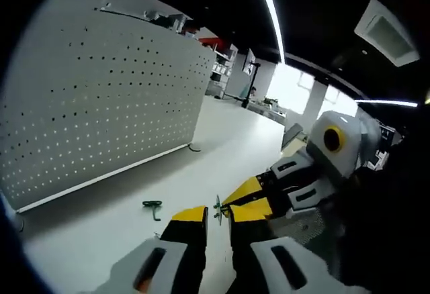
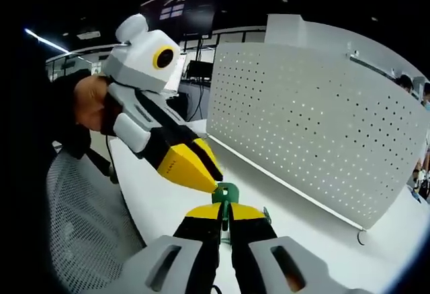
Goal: Insert the hook assembly into the mounting plate slot until the hook locks in place.
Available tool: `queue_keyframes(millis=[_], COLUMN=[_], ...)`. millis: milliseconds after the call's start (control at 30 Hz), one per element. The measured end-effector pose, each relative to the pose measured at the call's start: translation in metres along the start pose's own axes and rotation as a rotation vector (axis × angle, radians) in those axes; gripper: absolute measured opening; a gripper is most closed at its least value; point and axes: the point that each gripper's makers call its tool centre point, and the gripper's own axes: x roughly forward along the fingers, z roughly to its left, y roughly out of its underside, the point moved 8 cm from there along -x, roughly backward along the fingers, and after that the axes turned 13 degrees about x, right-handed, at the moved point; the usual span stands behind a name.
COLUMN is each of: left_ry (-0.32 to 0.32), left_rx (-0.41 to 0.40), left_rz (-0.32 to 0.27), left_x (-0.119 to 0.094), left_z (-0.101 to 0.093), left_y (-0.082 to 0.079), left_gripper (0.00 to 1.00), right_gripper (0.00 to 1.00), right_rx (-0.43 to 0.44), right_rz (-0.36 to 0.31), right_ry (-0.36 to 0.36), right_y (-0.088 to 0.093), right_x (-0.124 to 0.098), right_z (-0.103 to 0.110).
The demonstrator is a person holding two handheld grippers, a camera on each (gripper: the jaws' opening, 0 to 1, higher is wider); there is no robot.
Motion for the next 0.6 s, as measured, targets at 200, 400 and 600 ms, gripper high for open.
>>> queue_keyframes(millis=[200, 400, 600], left_ry=[-0.021, -0.072, -0.161], left_rx=[0.020, 0.087, 0.141], left_rz=[-0.109, -0.134, -0.150], left_x=[-0.009, -0.015, -0.021], left_z=[0.002, 0.003, 0.007], left_y=[-0.006, -0.006, -0.004], left_gripper=[0.23, 0.34, 0.42], right_gripper=[0.01, 0.01, 0.01], right_rx=[0.009, 0.013, 0.023], right_rz=[-0.010, -0.015, -0.025], right_ry=[0.021, 0.036, 0.052], right_y=[-0.004, -0.008, -0.013], right_x=[-0.004, -0.005, -0.006], right_z=[-0.006, -0.010, -0.016])
